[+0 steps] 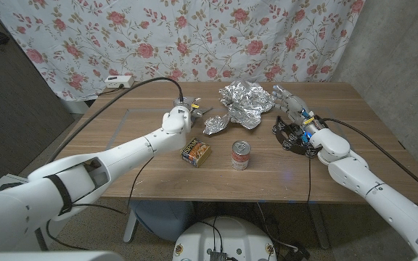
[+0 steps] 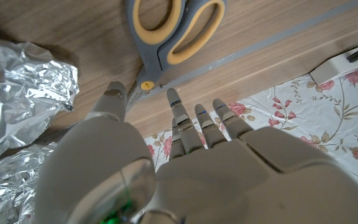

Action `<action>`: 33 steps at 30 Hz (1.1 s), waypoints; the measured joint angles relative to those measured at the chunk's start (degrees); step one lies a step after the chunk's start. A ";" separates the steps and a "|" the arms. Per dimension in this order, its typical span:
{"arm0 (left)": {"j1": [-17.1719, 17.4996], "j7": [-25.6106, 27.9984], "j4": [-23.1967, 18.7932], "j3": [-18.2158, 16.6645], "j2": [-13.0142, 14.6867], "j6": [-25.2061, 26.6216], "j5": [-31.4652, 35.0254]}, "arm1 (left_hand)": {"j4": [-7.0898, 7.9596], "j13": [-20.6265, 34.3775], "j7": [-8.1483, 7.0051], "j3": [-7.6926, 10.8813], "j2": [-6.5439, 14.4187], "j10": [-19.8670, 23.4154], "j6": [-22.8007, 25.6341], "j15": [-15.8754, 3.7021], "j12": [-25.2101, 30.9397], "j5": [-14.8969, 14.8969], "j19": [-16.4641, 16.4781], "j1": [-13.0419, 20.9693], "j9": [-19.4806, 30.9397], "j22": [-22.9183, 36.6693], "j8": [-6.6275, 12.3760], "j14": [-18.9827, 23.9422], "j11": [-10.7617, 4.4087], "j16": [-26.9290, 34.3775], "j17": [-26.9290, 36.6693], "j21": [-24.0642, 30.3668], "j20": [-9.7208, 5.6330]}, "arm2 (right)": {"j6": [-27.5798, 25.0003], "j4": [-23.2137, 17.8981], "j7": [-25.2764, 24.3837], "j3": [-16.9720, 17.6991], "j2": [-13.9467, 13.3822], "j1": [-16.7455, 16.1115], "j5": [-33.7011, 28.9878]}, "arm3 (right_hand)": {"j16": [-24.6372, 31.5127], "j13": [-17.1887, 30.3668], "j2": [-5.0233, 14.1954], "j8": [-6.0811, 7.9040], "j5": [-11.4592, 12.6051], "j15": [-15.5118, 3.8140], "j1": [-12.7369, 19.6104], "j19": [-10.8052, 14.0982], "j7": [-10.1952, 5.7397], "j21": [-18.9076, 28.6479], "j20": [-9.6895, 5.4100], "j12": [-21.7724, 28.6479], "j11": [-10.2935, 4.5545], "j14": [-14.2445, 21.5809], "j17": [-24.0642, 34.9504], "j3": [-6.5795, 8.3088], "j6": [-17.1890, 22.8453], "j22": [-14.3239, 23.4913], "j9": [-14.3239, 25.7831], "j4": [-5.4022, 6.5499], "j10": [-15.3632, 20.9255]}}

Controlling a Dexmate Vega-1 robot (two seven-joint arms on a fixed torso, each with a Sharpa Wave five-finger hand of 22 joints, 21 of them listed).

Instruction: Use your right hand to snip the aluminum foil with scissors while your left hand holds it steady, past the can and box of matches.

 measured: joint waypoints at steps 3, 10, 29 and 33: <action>-0.14 0.27 0.40 0.21 -0.20 0.24 -0.18 | 0.00 0.01 0.00 0.00 0.00 -0.24 0.00 0.00 0.00 0.00 0.00 0.00 0.00 0.00 0.00 0.00 -0.24 0.00 0.00 0.00 0.00 | 0.05 0.26 0.12 -0.07 0.09 0.10 0.04 | 0.00 0.00 0.00 0.00 0.00 0.00 0.00 0.00 0.00 0.00 0.00 0.00 0.00 0.00 0.00 0.00 0.00 0.00 0.00 0.00 0.00; -0.48 0.61 1.03 0.74 -0.57 0.75 -0.41 | -0.07 0.49 0.03 -0.41 -0.01 -0.24 -0.63 0.24 0.00 0.00 0.41 -0.55 0.00 0.00 -0.48 0.23 -0.23 0.00 0.28 0.00 0.41 | 0.11 0.71 0.40 -0.23 0.27 0.36 0.16 | 0.00 0.00 0.00 0.00 0.00 0.00 0.00 0.00 0.00 0.00 0.00 0.00 0.00 0.00 0.00 0.00 0.00 0.00 0.00 0.00 0.00; -1.30 1.86 3.17 2.30 -1.85 1.93 -0.81 | -0.16 1.33 0.01 -0.80 0.14 0.08 -1.23 -0.31 1.04 0.00 0.40 -0.80 -0.01 0.00 -0.98 2.36 -0.54 0.21 0.27 0.00 0.41 | 0.13 1.29 0.62 -0.42 0.48 0.62 0.29 | 0.00 0.00 0.00 0.00 0.00 0.00 0.00 0.00 0.00 0.00 0.00 0.00 0.00 0.00 0.00 0.25 0.00 0.00 0.00 0.24 0.00; -1.30 2.24 3.42 2.34 -2.14 2.09 -1.14 | -0.16 1.67 0.01 -0.80 0.14 0.31 -1.23 -0.75 1.26 0.00 0.40 -0.80 0.00 0.00 -0.98 2.81 -0.76 0.21 0.44 0.00 0.40 | 0.13 1.43 0.62 -0.46 0.56 0.67 0.30 | 0.00 0.00 0.00 0.00 0.00 0.00 0.00 0.00 0.00 0.00 0.00 0.00 0.00 0.00 0.00 0.24 0.00 0.00 0.00 0.24 0.00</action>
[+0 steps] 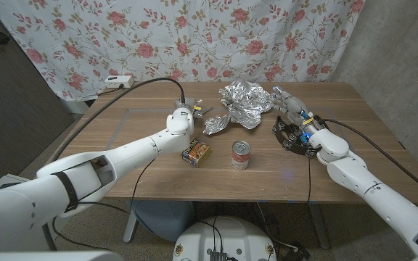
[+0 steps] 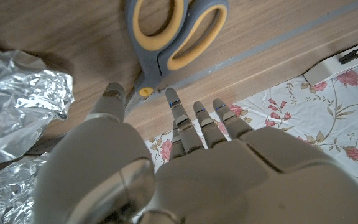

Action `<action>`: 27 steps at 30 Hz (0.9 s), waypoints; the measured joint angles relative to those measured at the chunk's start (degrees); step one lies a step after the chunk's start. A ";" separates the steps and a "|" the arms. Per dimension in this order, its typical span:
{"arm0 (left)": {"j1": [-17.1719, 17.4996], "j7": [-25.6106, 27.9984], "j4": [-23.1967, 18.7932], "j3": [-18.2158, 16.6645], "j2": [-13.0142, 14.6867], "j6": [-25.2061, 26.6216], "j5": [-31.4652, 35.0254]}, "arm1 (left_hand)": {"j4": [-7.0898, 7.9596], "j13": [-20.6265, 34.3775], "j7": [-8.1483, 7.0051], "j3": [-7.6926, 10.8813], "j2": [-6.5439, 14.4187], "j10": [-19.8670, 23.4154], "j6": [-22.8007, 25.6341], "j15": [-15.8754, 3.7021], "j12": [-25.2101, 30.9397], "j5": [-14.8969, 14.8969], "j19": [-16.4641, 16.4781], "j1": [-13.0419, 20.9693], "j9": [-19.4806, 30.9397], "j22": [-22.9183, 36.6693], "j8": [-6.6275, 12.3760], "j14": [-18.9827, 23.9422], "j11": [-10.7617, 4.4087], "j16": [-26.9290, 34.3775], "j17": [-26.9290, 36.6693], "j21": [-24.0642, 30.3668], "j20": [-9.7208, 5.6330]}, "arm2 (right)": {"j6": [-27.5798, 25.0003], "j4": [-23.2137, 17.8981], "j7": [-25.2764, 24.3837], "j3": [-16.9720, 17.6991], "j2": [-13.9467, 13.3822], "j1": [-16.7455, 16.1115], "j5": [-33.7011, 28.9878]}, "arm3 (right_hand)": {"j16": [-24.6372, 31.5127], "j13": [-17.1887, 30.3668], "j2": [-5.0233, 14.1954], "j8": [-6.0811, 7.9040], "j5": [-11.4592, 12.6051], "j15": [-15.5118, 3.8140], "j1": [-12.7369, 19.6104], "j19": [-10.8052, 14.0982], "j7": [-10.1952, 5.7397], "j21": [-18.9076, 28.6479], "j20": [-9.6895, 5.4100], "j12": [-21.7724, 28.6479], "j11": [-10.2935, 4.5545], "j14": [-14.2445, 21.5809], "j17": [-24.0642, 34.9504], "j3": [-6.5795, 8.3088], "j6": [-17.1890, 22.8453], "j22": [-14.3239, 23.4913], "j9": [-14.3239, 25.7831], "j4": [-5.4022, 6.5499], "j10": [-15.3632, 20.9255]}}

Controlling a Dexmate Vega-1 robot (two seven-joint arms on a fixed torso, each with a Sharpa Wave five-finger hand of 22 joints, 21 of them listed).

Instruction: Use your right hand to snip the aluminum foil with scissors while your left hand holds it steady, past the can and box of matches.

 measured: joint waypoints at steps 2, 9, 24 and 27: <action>0.00 0.17 0.13 0.12 -0.14 0.14 -0.16 | -0.16 0.19 0.00 -0.15 0.00 0.19 0.00 -0.30 0.34 0.00 0.00 0.00 0.00 0.00 0.00 0.90 -0.19 0.21 0.11 0.00 0.00 | 0.00 0.10 0.02 -0.06 0.07 0.05 0.02 | 0.00 0.00 0.00 0.00 0.00 0.00 0.00 0.00 0.00 0.00 0.00 0.00 0.00 0.00 0.00 0.00 0.00 0.00 0.00 0.00 0.00; 0.01 0.68 0.52 0.71 -0.45 0.63 -0.38 | -0.16 0.45 -0.01 -0.15 0.00 0.50 0.00 -0.37 0.45 0.00 -0.15 0.00 0.00 0.00 0.00 0.98 -0.49 0.21 0.11 0.00 0.15 | 0.00 0.42 0.13 -0.18 0.20 0.19 0.05 | 0.00 0.00 0.00 0.00 0.00 0.00 0.00 0.00 0.00 0.00 0.00 0.00 0.00 0.00 0.00 0.00 0.00 0.00 0.00 0.00 0.00; -0.02 1.13 0.83 1.36 -0.59 1.49 -0.96 | -0.32 0.98 -0.21 -0.31 0.85 0.49 0.21 -0.37 1.20 0.27 -0.22 0.86 0.00 0.00 0.00 0.98 -0.48 -0.05 0.10 0.00 0.22 | -0.05 0.62 0.36 -0.32 0.25 0.24 0.14 | 0.00 0.00 0.00 0.00 0.00 0.00 0.00 0.00 0.00 0.00 0.00 0.00 0.00 0.00 0.00 0.00 0.00 0.00 0.00 0.00 0.00; -0.03 1.28 0.90 1.39 -0.65 1.56 -1.13 | -0.32 1.24 -0.21 -0.31 0.85 0.49 0.21 -0.37 1.33 0.27 -0.22 0.86 0.00 0.00 0.00 0.98 -0.48 -0.05 0.10 0.00 0.22 | -0.06 0.62 0.38 -0.33 0.25 0.23 0.15 | 0.00 0.00 0.00 0.00 0.00 0.00 0.00 0.00 0.00 0.00 0.00 0.00 0.00 0.00 0.00 0.00 0.00 0.00 0.00 0.00 0.00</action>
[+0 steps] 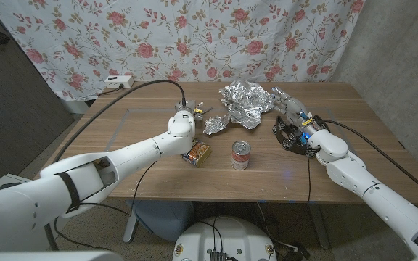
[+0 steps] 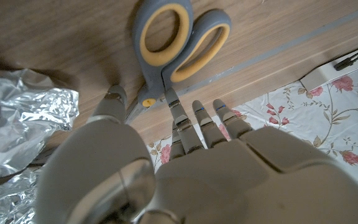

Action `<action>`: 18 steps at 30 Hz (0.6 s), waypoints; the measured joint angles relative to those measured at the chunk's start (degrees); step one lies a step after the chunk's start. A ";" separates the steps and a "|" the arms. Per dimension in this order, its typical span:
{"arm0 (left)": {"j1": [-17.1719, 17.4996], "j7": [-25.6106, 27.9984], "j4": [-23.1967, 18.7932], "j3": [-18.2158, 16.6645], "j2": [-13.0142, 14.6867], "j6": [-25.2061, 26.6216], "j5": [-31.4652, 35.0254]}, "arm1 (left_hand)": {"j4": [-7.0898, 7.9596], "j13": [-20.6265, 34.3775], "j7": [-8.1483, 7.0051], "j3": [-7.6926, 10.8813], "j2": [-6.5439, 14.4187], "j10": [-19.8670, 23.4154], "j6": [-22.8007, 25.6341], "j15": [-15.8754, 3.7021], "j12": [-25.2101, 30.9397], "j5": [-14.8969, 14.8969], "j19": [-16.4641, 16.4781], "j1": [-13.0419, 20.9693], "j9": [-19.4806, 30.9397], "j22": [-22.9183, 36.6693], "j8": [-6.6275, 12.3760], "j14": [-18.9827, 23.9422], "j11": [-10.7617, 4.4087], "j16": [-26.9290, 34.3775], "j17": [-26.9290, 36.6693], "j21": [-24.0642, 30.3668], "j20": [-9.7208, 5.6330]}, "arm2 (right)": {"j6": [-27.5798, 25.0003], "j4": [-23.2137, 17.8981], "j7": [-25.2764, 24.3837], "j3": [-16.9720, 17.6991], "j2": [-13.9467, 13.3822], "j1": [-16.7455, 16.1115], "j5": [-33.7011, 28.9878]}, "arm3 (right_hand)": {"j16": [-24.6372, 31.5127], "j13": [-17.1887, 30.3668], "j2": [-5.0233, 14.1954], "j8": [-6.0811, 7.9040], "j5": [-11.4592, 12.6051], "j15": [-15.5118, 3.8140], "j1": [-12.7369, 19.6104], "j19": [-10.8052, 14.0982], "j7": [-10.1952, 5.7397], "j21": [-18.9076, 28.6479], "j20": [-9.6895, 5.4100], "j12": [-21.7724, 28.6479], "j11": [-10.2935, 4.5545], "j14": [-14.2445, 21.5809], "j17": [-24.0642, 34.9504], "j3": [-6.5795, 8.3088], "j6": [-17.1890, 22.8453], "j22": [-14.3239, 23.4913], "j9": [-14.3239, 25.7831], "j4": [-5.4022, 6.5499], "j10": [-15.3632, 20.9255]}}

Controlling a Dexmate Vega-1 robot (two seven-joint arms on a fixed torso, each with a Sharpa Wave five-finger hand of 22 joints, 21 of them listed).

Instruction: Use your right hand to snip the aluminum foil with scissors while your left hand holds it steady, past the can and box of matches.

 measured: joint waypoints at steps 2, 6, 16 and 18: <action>0.00 0.12 0.06 0.02 -0.04 0.03 -0.13 | 0.00 0.01 0.00 0.00 0.00 0.00 0.00 0.00 0.00 0.00 0.00 0.00 0.00 0.00 0.00 0.00 0.00 0.00 0.00 0.00 0.00 | -0.02 0.00 0.01 -0.01 0.00 0.00 0.01 | 0.00 0.00 0.00 0.00 0.00 0.00 0.00 0.00 0.00 0.00 0.00 0.00 0.00 0.00 0.00 0.00 0.00 0.00 0.00 0.00 0.00; -0.09 0.28 0.23 0.15 -0.18 0.08 -0.33 | 0.00 0.12 0.00 0.00 0.00 0.00 0.00 0.00 0.00 0.00 0.00 0.00 0.00 0.00 0.00 0.00 0.00 0.00 0.00 0.00 0.00 | -0.03 0.02 0.05 -0.02 -0.01 0.00 0.02 | 0.00 0.00 0.00 0.00 0.00 0.00 0.00 0.00 0.00 0.00 0.00 0.00 0.00 0.00 0.00 0.00 0.00 0.00 0.00 0.00 0.00; -0.32 0.52 0.52 0.58 -0.41 0.34 -0.62 | -0.57 1.71 -0.15 0.57 2.21 2.82 0.58 -0.95 3.62 0.84 0.00 2.21 0.00 0.00 0.00 1.76 0.92 0.00 0.27 0.00 0.00 | -0.03 0.04 0.07 -0.02 -0.03 -0.08 0.15 | 0.00 0.00 0.00 0.00 0.00 0.00 0.00 0.00 -0.21 0.00 0.00 0.00 0.00 0.00 0.00 0.00 0.21 0.00 0.00 0.00 0.00; -0.33 0.61 0.54 0.69 -0.47 0.37 -0.65 | -0.57 2.23 -0.40 0.57 2.57 3.54 0.85 -1.24 4.38 0.84 0.00 2.57 0.00 0.00 0.00 2.68 0.81 0.00 0.41 0.00 0.00 | -0.04 0.04 0.07 0.00 -0.04 -0.13 0.18 | 0.00 0.00 0.00 0.00 0.00 0.00 0.00 0.00 -0.21 0.00 0.00 0.00 0.00 0.00 0.00 0.00 0.22 0.00 0.00 0.00 0.00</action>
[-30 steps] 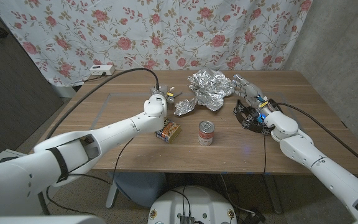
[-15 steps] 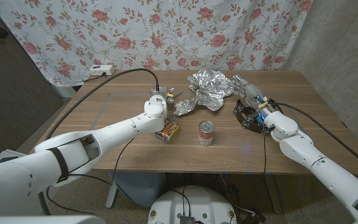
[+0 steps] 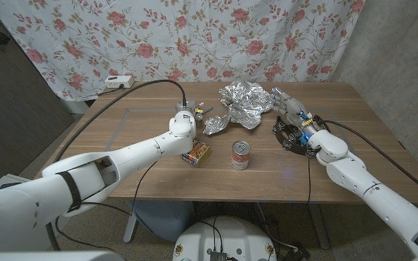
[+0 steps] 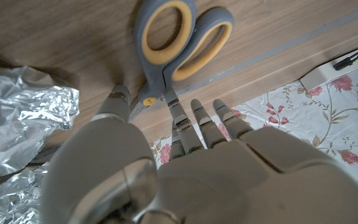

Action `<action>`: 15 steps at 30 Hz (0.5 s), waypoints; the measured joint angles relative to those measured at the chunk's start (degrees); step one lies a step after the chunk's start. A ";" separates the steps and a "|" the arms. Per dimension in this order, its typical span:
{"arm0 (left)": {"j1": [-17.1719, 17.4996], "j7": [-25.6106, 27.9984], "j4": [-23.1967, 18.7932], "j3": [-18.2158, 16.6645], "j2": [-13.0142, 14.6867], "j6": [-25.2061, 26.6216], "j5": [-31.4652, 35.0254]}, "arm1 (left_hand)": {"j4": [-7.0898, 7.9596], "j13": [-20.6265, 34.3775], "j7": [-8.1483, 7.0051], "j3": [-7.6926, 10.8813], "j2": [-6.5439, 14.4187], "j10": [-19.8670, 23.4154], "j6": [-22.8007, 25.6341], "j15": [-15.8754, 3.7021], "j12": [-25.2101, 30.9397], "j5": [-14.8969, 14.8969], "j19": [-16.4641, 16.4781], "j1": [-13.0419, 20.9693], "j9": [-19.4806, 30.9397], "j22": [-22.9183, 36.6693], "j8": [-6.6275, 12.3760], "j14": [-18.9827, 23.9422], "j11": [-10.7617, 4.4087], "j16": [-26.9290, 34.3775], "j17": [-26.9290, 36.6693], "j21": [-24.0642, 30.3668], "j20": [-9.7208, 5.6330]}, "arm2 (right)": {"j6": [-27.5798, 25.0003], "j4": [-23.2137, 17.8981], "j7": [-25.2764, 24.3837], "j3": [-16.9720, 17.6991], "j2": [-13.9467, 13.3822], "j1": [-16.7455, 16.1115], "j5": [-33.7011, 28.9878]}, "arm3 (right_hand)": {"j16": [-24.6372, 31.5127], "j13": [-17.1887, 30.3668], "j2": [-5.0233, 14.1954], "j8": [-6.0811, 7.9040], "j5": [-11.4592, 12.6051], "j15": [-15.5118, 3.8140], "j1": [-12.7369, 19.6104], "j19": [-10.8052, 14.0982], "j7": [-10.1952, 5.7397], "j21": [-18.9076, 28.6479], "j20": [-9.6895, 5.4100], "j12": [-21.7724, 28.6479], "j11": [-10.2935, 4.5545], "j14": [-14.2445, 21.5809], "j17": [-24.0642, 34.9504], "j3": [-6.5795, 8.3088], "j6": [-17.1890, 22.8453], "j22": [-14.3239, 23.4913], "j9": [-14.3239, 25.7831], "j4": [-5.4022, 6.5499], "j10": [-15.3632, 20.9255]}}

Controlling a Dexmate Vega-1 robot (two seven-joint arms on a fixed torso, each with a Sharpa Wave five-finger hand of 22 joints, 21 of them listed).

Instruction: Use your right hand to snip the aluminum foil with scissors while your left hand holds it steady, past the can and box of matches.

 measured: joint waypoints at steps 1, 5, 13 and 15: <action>0.00 0.01 0.00 0.03 -0.02 0.00 -0.01 | 0.00 0.44 0.00 0.00 0.05 0.00 0.00 -0.13 0.43 0.34 0.00 0.06 0.00 0.00 0.00 0.13 0.00 0.03 0.10 0.00 0.00 | 0.00 0.00 0.01 0.01 0.00 -0.02 0.01 | 0.00 0.00 0.00 0.00 0.00 0.00 0.00 0.00 0.00 0.00 0.00 0.00 0.00 0.00 0.00 0.00 0.00 0.00 0.00 0.00 0.00; -0.01 0.09 0.03 0.17 -0.11 0.03 -0.06 | -0.24 0.91 -0.01 0.24 0.44 0.50 0.00 -0.70 1.06 0.44 0.32 0.44 0.00 0.00 0.00 0.72 -0.10 0.26 0.12 0.00 0.32 | 0.01 0.00 0.04 0.06 -0.02 -0.07 0.05 | 0.00 0.00 0.00 0.00 0.00 0.00 0.00 0.00 0.00 0.00 0.00 0.00 0.00 0.00 0.00 0.00 0.00 0.00 0.00 0.00 0.00; 0.06 0.31 0.08 -0.06 -0.41 0.09 -1.04 | -0.48 1.98 -0.01 0.48 0.86 0.79 0.00 -0.70 2.15 0.88 0.32 1.79 0.00 0.00 0.00 1.32 -0.20 0.25 0.45 0.00 0.31 | 0.17 0.01 0.13 0.17 -0.12 -0.23 0.12 | 0.00 0.00 0.00 0.00 0.00 0.00 0.00 0.00 0.00 0.00 0.00 0.00 0.00 0.00 0.00 0.00 0.00 0.00 0.00 0.00 0.00; 0.16 0.35 0.08 -0.32 -0.48 -0.02 -1.39 | -0.48 2.30 0.09 0.48 0.87 0.79 0.10 -0.70 2.35 0.88 0.32 1.81 0.00 0.00 0.00 1.32 -0.20 0.25 0.65 0.00 0.31 | 0.21 0.01 0.14 0.19 -0.14 -0.27 0.16 | 0.00 0.00 0.00 0.00 0.00 0.00 0.00 0.00 0.00 0.00 0.00 0.00 0.00 0.00 0.00 0.00 0.00 0.00 0.00 0.00 0.00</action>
